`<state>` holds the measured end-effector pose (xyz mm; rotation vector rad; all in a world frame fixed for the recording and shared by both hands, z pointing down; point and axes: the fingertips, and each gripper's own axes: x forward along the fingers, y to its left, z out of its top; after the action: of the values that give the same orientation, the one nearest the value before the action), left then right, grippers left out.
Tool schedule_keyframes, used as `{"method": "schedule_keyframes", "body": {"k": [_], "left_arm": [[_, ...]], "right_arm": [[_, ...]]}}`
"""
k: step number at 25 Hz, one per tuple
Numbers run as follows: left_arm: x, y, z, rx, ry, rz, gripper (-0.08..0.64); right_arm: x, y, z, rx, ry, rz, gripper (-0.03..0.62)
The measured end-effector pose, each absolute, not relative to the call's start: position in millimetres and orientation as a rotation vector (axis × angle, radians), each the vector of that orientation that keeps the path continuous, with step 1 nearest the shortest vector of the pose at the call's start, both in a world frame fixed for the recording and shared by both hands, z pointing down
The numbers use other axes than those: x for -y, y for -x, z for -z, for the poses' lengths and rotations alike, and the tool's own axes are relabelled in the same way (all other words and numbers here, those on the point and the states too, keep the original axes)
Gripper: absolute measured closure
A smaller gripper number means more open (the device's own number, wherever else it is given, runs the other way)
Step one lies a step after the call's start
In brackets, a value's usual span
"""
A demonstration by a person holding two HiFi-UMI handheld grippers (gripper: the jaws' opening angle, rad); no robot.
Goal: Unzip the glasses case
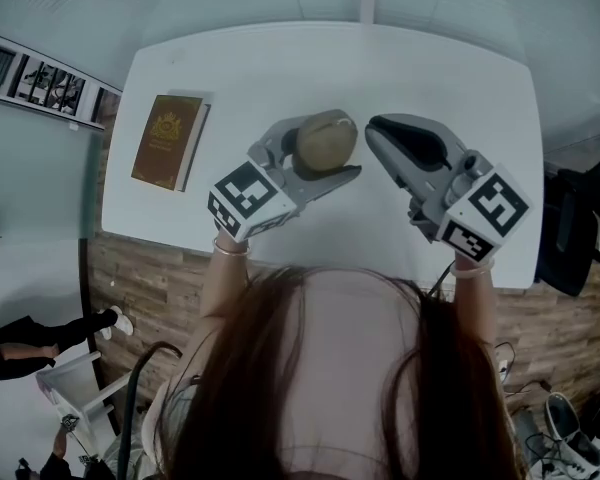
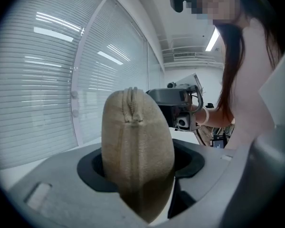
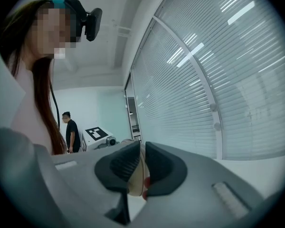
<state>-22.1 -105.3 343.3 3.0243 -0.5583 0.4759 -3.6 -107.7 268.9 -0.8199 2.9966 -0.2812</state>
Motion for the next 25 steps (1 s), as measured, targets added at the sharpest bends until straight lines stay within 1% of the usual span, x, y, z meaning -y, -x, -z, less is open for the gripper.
{"method": "schedule_keyframes", "body": {"k": [12,25], "left_arm": [[94,16,-353,0.365,-3.04,-0.567,0.253],[79,8,-357,0.201,-3.063,-0.633,0.253]], "right_arm": [[101,16,-269,-3.083,0.616,0.298,0.534],[92,19,-276,-3.177,0.471,0.279,0.531]]}}
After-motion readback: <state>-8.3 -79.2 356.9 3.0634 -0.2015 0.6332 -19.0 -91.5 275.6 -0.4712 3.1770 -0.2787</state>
